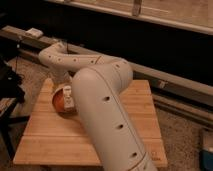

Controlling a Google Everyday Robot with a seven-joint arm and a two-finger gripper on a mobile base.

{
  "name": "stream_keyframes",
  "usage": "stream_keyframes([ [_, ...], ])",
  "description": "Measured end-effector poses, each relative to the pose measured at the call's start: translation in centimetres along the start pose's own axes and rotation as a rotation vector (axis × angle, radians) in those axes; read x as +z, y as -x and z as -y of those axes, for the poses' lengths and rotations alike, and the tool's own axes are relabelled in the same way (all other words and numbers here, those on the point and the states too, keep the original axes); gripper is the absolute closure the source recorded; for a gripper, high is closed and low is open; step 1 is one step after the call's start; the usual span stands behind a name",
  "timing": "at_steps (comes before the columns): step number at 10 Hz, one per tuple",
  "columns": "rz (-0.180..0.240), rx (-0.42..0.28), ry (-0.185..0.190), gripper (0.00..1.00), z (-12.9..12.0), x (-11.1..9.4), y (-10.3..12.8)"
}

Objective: Place the bottle in the ceramic bowl

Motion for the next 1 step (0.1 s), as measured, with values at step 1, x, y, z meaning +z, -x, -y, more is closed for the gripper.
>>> stream_keyframes([
  [1,0.001,0.002,0.000,0.20,0.11,-0.04,0.02],
])
